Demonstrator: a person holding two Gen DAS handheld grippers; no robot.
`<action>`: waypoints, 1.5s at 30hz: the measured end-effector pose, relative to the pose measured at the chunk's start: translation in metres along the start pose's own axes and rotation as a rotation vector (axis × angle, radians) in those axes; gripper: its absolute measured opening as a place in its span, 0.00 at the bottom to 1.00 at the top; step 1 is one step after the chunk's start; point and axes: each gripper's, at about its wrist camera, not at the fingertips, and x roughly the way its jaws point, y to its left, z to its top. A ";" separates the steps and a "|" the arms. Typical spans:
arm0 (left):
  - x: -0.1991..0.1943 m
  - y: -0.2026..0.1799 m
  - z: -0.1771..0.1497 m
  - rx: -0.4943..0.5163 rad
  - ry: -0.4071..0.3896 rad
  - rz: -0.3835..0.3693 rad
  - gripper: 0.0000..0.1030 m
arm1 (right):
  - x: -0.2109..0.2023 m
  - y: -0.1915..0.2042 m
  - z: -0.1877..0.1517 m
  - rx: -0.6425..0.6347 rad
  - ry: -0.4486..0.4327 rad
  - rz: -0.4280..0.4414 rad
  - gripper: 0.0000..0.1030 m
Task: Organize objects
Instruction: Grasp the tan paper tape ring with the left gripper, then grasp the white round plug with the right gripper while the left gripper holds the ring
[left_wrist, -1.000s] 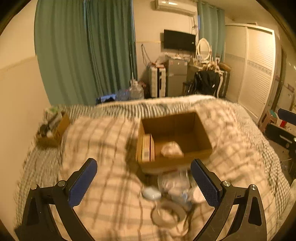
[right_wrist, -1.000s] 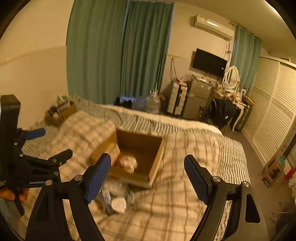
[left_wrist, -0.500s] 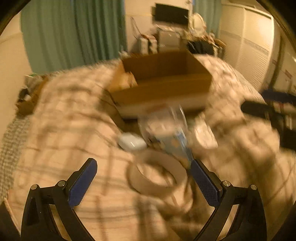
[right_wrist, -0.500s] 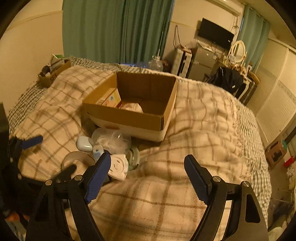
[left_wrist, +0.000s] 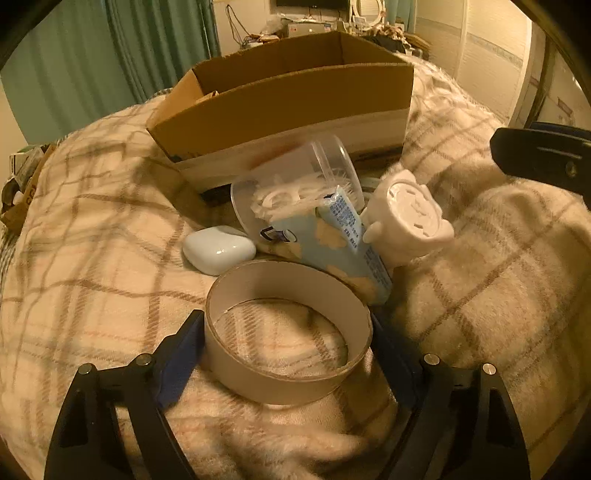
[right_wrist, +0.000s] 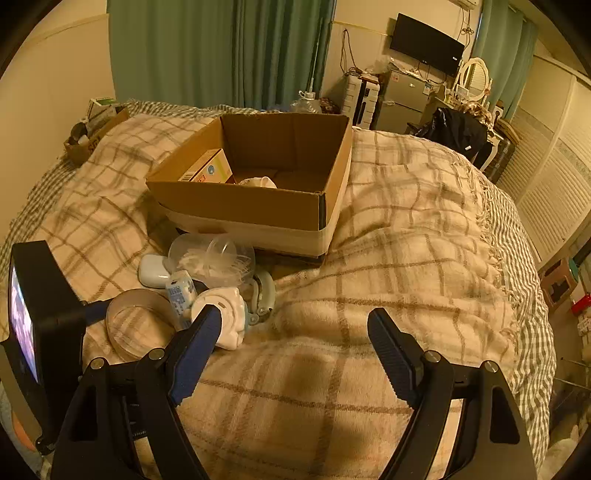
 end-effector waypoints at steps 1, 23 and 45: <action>-0.004 0.000 -0.001 -0.006 -0.010 -0.003 0.85 | -0.002 0.001 0.000 -0.001 -0.004 0.006 0.79; -0.064 0.084 0.016 -0.265 -0.153 -0.009 0.85 | 0.074 0.053 0.010 -0.119 0.176 0.098 0.68; -0.105 0.074 0.020 -0.255 -0.204 -0.063 0.85 | -0.057 0.054 0.029 -0.157 -0.114 0.072 0.55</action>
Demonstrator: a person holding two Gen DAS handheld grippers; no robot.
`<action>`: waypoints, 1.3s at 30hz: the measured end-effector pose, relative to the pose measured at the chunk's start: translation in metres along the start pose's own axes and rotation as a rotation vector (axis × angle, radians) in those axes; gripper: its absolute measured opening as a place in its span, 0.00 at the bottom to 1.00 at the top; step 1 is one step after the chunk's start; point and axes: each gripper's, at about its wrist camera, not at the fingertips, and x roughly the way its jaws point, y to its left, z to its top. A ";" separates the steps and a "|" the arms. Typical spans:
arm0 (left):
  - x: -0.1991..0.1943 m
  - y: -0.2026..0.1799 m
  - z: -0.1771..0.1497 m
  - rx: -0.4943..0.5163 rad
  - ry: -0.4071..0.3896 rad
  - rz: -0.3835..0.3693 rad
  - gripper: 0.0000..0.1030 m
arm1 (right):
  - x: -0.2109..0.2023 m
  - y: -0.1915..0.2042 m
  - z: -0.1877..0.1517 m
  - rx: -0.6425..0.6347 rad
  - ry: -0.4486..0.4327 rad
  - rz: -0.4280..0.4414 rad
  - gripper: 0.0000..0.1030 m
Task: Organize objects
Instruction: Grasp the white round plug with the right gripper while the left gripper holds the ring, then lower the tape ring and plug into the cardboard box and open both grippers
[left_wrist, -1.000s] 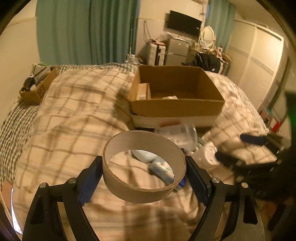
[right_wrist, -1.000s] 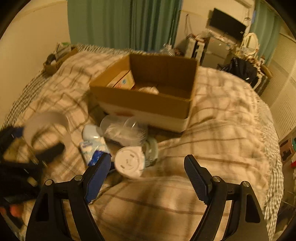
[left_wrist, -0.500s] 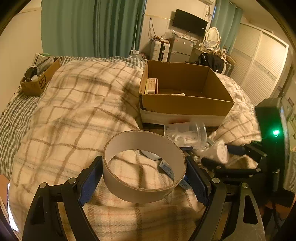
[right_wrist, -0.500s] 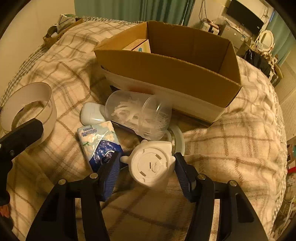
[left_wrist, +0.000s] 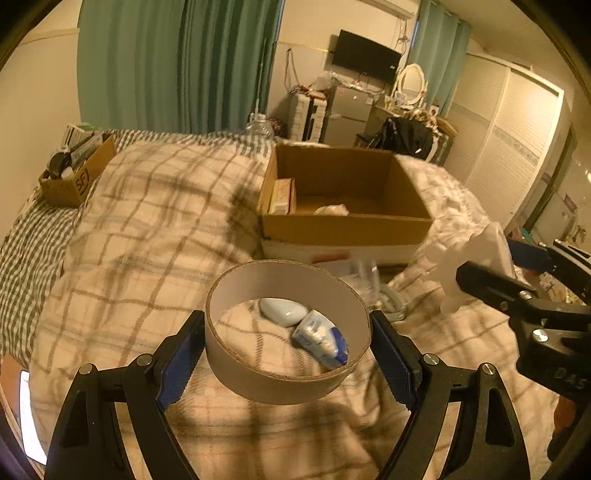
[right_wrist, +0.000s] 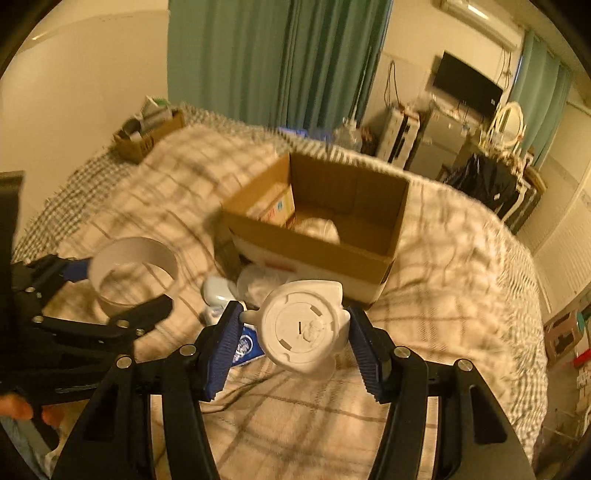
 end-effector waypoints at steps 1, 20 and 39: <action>-0.004 -0.002 0.004 0.001 -0.008 -0.007 0.85 | -0.006 0.001 0.004 -0.007 -0.012 -0.002 0.55; 0.016 -0.028 0.164 0.097 -0.117 -0.080 0.85 | -0.022 -0.048 0.136 -0.025 -0.202 -0.099 0.55; 0.192 -0.027 0.162 0.095 0.065 -0.119 0.85 | 0.173 -0.102 0.140 0.075 -0.005 -0.069 0.55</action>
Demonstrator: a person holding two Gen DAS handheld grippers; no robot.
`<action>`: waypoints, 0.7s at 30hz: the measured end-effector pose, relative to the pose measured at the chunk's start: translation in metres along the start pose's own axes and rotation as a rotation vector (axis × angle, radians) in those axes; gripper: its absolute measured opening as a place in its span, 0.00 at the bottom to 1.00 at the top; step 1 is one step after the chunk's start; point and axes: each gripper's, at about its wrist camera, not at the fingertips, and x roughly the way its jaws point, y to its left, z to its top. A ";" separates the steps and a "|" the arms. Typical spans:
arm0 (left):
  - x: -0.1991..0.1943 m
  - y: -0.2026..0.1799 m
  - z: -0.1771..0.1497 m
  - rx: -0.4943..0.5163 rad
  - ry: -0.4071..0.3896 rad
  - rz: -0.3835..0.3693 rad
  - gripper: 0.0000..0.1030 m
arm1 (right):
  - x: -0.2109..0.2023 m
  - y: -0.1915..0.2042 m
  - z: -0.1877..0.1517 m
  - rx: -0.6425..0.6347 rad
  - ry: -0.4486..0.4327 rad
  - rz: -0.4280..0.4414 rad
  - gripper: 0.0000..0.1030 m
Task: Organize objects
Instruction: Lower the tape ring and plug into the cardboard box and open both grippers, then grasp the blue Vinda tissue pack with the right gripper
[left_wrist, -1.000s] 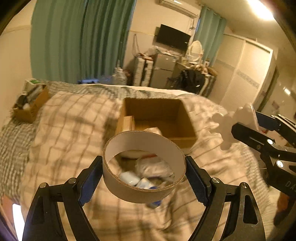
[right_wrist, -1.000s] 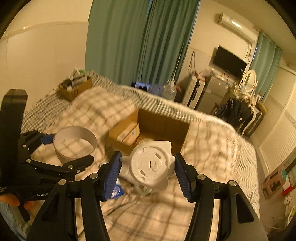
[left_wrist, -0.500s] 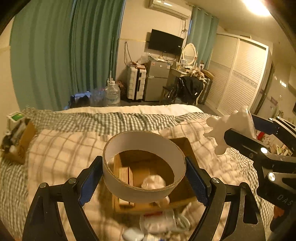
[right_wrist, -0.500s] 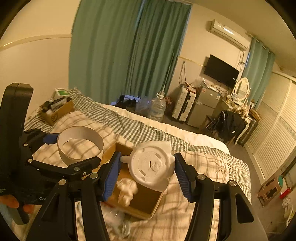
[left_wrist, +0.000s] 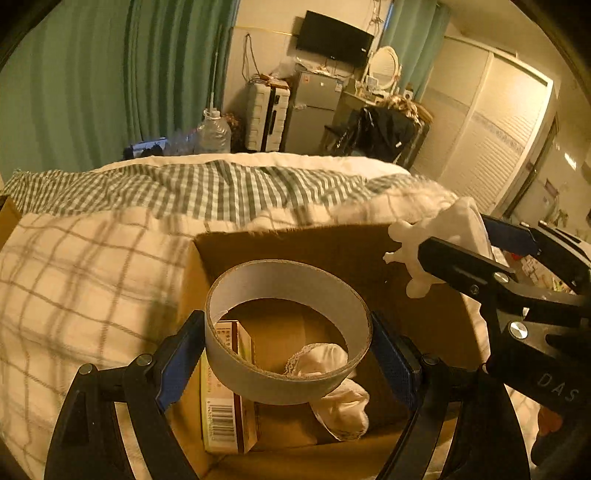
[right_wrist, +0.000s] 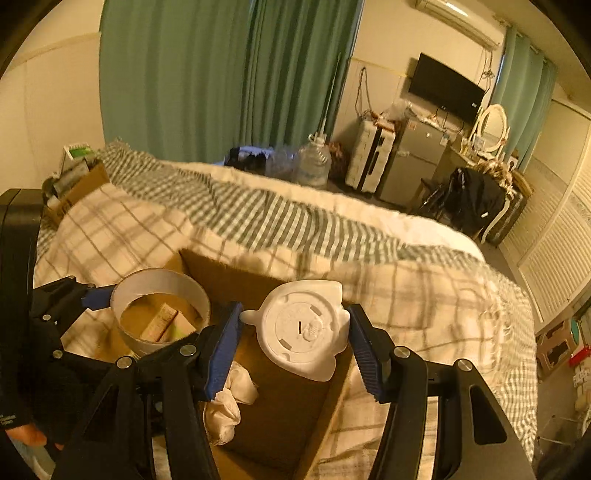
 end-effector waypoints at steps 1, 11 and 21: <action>0.001 -0.001 -0.001 0.011 -0.003 0.000 0.85 | 0.002 -0.003 -0.002 0.001 -0.002 -0.005 0.55; -0.043 0.000 0.005 0.014 -0.044 0.044 1.00 | -0.052 -0.009 0.007 0.032 -0.123 -0.046 0.85; -0.154 -0.005 -0.010 0.044 -0.120 0.124 1.00 | -0.166 0.000 -0.007 0.017 -0.175 -0.026 0.88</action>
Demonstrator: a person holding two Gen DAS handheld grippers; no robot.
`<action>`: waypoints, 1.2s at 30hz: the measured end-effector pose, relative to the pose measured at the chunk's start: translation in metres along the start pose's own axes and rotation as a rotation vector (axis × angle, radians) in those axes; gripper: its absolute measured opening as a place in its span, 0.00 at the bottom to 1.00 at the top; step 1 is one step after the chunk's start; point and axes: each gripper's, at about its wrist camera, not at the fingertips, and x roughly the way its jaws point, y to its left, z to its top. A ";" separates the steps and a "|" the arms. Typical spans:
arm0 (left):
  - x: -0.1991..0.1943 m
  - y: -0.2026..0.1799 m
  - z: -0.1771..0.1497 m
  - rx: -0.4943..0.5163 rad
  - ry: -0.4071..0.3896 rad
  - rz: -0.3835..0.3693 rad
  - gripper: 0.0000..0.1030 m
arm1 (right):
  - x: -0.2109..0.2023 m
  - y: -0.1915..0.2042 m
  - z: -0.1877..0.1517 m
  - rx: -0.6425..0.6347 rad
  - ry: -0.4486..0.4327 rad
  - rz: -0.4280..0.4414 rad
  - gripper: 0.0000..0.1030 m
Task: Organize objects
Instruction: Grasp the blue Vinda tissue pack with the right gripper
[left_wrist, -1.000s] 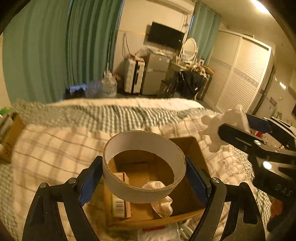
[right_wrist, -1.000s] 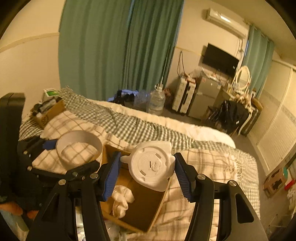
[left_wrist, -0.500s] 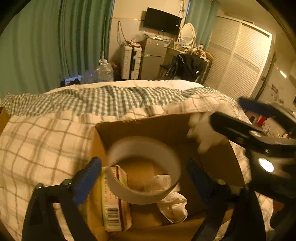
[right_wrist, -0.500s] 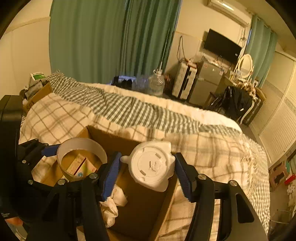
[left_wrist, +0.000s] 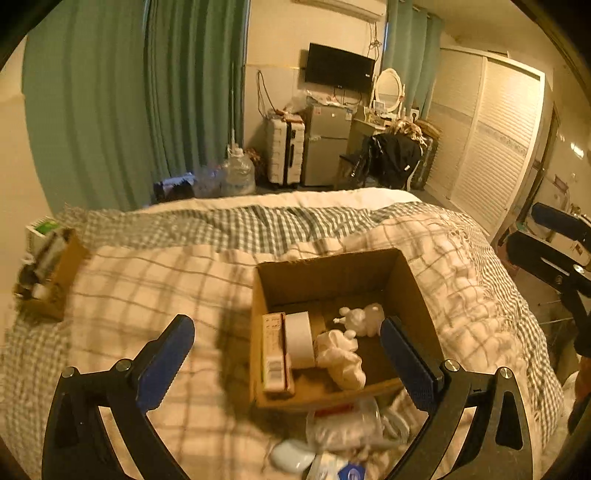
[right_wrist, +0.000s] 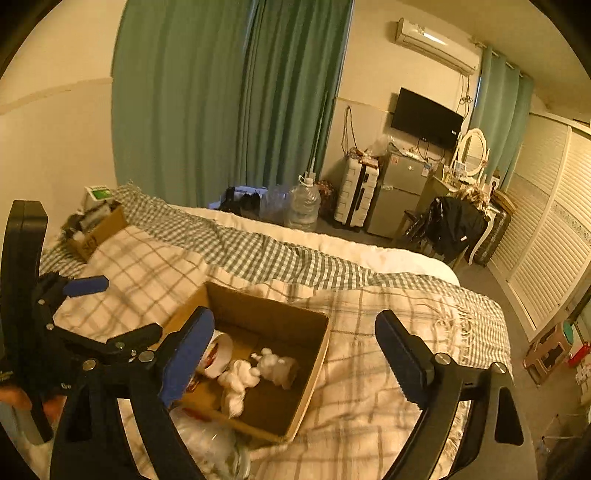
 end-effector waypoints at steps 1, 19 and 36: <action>-0.011 0.000 -0.003 0.004 -0.003 0.005 1.00 | -0.013 0.003 -0.001 -0.007 -0.011 -0.003 0.89; -0.024 0.033 -0.149 -0.123 0.066 0.160 1.00 | -0.005 0.084 -0.127 -0.004 0.131 0.124 0.95; 0.001 0.057 -0.185 -0.166 0.148 0.155 1.00 | 0.107 0.137 -0.211 -0.032 0.494 0.227 0.81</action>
